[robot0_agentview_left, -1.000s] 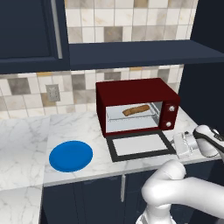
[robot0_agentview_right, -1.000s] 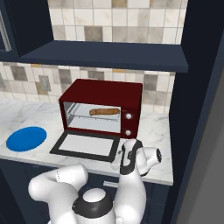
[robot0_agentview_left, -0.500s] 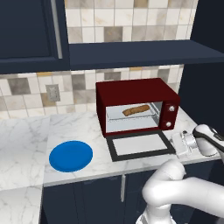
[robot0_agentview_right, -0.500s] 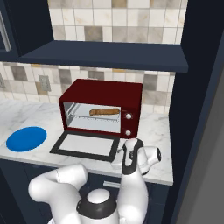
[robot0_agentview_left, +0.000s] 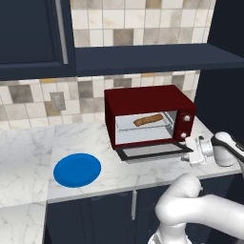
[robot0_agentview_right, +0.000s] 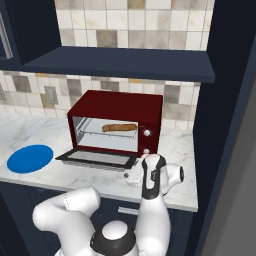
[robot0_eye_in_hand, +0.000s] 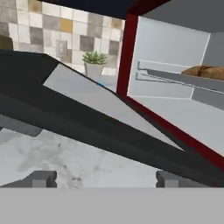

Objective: Pull the toaster oven rack outwards. Pick up the baguette from the plate and place it on the toaster oven rack. Close the toaster oven door fully and set the temperature to the lowest setting.

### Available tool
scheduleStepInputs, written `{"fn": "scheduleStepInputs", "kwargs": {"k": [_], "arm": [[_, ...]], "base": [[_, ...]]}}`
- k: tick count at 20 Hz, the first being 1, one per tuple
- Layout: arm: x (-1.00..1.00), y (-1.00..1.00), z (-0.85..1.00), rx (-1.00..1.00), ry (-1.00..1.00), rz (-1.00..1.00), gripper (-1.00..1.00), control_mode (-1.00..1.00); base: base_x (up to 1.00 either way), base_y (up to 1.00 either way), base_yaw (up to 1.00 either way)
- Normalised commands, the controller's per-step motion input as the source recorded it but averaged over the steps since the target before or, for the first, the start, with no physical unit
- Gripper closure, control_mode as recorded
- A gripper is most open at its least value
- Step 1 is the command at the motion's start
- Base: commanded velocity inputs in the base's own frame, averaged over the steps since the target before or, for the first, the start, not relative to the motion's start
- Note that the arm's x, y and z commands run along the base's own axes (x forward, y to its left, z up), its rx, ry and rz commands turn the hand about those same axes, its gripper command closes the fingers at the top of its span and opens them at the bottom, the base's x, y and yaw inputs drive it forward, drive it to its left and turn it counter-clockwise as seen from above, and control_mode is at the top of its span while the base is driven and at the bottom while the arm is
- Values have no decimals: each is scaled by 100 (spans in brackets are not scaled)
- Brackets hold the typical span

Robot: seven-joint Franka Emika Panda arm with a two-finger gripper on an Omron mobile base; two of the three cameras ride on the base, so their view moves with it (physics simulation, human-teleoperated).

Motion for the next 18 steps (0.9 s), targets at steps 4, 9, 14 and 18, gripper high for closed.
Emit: {"fn": "scheduleStepInputs", "kwargs": {"k": [4,9,14,18], "arm": [[14,100,56,0,-16,-15,-100,-100],[9,100,62,0,-16,-25,-100,-100],[15,100,61,0,-14,-27,-100,-100],[36,96,56,0,-14,-28,-100,-100]], "base": [[0,0,0],[0,0,0],[0,0,0],[0,0,0]]}}
